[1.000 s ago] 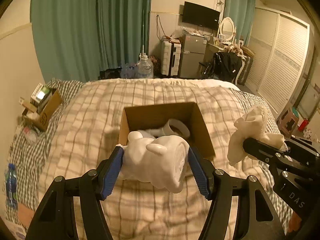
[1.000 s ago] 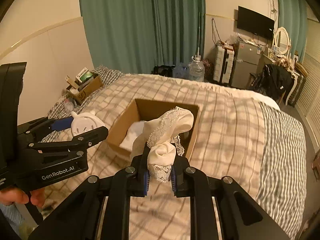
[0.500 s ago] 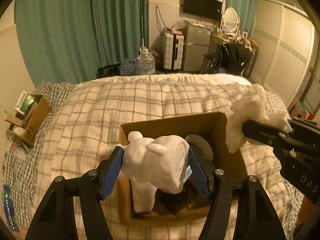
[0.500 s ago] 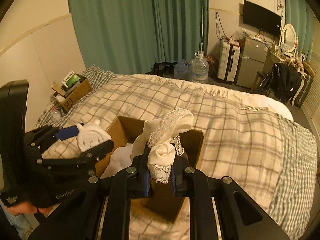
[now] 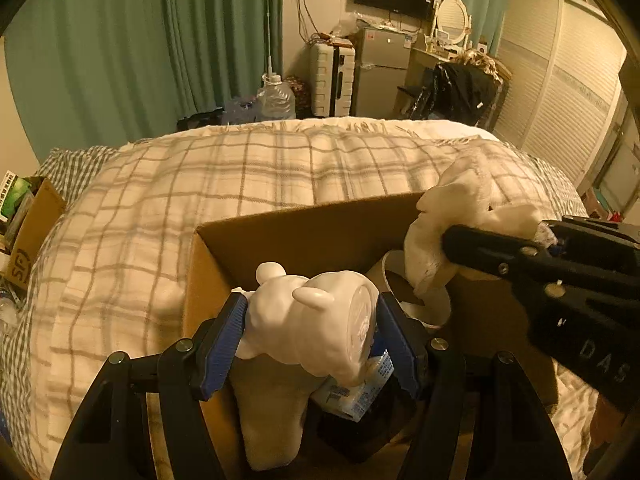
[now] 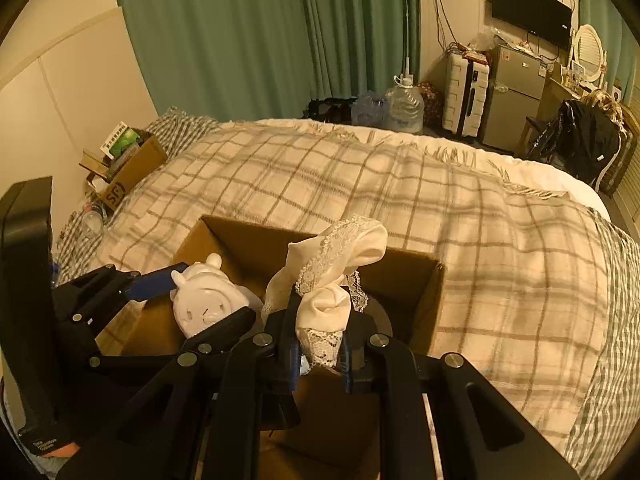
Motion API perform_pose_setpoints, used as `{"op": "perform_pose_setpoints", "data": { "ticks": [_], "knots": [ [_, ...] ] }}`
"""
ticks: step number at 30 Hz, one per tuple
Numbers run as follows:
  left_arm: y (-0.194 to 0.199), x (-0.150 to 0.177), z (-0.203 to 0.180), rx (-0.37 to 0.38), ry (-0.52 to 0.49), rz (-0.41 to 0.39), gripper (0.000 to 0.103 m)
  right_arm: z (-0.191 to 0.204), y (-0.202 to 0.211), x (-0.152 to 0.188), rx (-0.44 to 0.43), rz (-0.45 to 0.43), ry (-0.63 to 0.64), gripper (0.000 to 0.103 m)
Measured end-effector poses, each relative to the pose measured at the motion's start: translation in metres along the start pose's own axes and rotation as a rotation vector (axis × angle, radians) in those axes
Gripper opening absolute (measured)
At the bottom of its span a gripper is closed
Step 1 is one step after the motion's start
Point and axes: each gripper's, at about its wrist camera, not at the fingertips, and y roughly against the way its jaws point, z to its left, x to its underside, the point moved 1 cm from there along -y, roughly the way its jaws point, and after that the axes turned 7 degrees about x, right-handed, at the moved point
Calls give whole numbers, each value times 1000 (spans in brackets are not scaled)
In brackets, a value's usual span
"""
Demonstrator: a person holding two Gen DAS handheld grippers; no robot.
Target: Organize objects
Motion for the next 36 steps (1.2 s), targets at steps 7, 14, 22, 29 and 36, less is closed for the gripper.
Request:
{"op": "perform_pose_setpoints", "data": {
  "ticks": [7, 14, 22, 29, 36],
  "knots": [
    [-10, 6, -4, 14, -13, 27, 70, 0, -12, 7, 34, 44, 2, 37],
    [-1, 9, -10, -18, -66, 15, 96, -8, 2, 6, 65, 22, -25, 63],
    [47, -14, -17, -27, -63, -66, 102, -21, 56, -6, 116, -101, -76, 96],
    [130, -41, -33, -46, -86, -190, 103, -33, 138, -19, 147, -231, -124, 103],
    [214, -42, -49, -61, -112, -306, 103, -35, 234, -14, 200, -354, -140, 103]
  ]
}}
